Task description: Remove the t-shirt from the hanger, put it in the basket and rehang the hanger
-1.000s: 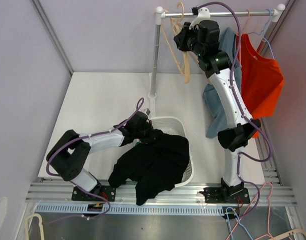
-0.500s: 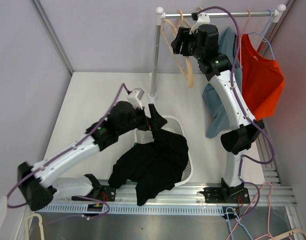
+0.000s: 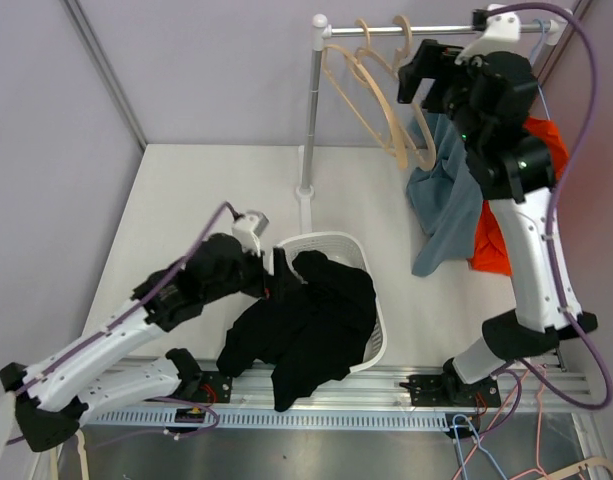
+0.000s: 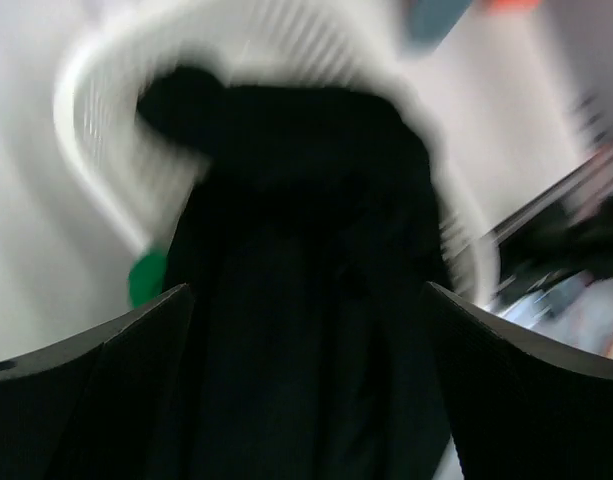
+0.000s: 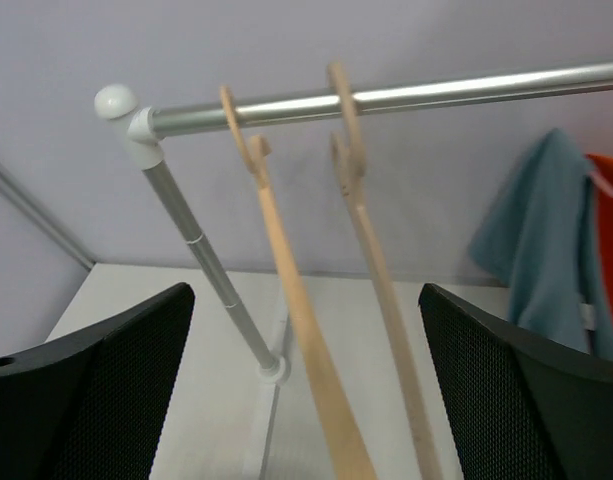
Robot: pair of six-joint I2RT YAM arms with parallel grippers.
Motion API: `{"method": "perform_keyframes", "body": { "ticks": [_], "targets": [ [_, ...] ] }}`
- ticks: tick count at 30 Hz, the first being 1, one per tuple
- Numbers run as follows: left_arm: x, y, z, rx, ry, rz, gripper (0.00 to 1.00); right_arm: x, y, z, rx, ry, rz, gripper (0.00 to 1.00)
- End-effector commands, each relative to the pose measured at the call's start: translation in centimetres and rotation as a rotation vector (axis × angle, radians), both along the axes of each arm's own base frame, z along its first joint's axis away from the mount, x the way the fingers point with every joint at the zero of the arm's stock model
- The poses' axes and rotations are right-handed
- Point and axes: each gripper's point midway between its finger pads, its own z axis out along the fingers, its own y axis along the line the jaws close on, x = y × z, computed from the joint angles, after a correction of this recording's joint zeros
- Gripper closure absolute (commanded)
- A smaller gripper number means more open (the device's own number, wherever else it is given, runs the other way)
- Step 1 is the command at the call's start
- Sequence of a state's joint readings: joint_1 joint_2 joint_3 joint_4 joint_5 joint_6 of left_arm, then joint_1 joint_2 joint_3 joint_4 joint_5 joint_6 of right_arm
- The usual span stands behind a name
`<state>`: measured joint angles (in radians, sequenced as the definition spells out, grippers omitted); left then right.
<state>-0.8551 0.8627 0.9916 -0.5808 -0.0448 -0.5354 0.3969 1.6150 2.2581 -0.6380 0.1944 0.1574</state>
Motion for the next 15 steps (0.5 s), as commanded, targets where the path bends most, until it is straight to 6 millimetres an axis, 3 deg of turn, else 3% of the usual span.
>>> {"method": "perform_keyframes", "body": {
  "ticks": [1,4,5,7,9,11,14,15],
  "targets": [
    [-4.0,2.8,-10.3,0.228,0.256,-0.031,0.00,-2.3,-5.1,0.1,-0.048,0.016,-0.185,0.01],
    [-5.9,2.7,-12.1,0.222,0.319,-0.068,0.00,-2.2,-8.7,-1.6,-0.050,0.085,-0.291,0.01],
    [-6.7,3.1,-13.7,0.245,0.351,-0.071,0.00,-2.0,-9.4,-2.0,-0.049,0.100,-0.308,0.01],
    [-7.9,2.7,-13.7,0.249,0.341,-0.096,0.00,-1.0,-11.5,-3.4,-0.056,0.142,-0.377,0.01],
    [-8.3,2.6,-14.2,0.260,0.363,-0.085,0.00,-0.1,-12.6,-4.3,-0.066,0.160,-0.421,0.01],
    [-9.0,1.8,-16.2,0.288,0.420,-0.124,0.01,2.6,-13.7,-6.1,-0.086,0.202,-0.438,0.01],
    [-9.1,0.9,-17.2,0.296,0.426,-0.151,0.01,3.5,-14.4,-5.9,-0.083,0.201,-0.441,0.01],
    [-9.0,0.6,-17.3,0.300,0.426,-0.159,0.01,4.9,-14.6,-7.2,-0.093,0.232,-0.445,0.01]
  ]
}}
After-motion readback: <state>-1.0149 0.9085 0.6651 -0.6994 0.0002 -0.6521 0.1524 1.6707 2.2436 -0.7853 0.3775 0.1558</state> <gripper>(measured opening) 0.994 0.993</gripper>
